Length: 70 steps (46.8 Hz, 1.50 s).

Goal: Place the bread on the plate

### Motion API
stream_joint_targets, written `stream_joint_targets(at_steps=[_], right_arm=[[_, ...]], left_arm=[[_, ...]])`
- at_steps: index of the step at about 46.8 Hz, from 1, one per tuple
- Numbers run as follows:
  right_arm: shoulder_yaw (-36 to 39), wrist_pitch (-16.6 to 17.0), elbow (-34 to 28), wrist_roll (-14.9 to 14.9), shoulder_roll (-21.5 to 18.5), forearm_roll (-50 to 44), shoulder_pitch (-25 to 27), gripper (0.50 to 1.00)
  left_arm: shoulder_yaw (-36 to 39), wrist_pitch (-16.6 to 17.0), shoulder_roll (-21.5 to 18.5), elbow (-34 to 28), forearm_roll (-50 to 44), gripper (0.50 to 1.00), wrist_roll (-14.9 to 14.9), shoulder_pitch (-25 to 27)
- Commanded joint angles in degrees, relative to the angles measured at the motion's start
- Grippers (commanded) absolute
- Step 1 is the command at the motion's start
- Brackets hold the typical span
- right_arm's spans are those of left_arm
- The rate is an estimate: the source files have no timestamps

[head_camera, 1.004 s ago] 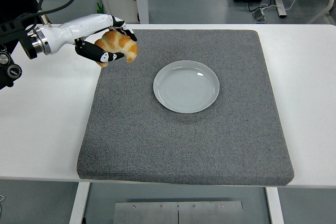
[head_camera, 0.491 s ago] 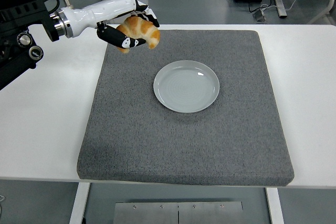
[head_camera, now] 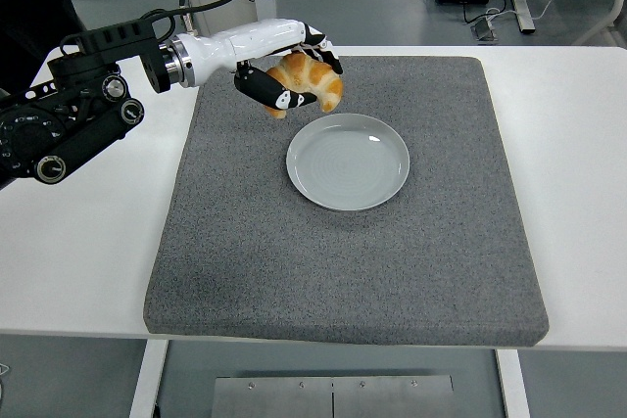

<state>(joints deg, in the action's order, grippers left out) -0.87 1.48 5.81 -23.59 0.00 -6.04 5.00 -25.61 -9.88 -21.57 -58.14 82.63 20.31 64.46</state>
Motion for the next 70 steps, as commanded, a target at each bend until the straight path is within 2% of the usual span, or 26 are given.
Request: stream_joint_targets(at_steps=[1, 7, 17, 51, 70], right_arm=[[0.0, -0.07, -0.01, -0.05, 0.0, -0.02, 0.0, 1.0], [0.0, 0.02, -0.01, 0.03, 0.0, -0.02, 0.0, 1.0], [0.0, -0.07, -0.01, -0.05, 0.0, 0.06, 0.0, 1.0], [0.0, -0.07, -0.01, 0.03, 0.0, -0.02, 0.0, 1.0], [0.0, 0.02, -0.01, 0.03, 0.0, -0.02, 0.0, 1.0]], left_arm=[[0.38, 0.13, 1.0, 1.09, -0.01, 0.555, -0.01, -0.3], [1.35, 0.57, 2.58, 2.76, -0.01, 0.555, -0.01, -0.56], [5.74, 5.31, 5.04, 5.58, -0.28, 0.555, 0.25, -1.35], [10.4, 11.11, 15.15, 15.42, -1.16, 0.554, 1.13, -4.34], [10.84, 12.26, 15.85, 15.86, -1.16, 0.555, 1.4, -4.43]])
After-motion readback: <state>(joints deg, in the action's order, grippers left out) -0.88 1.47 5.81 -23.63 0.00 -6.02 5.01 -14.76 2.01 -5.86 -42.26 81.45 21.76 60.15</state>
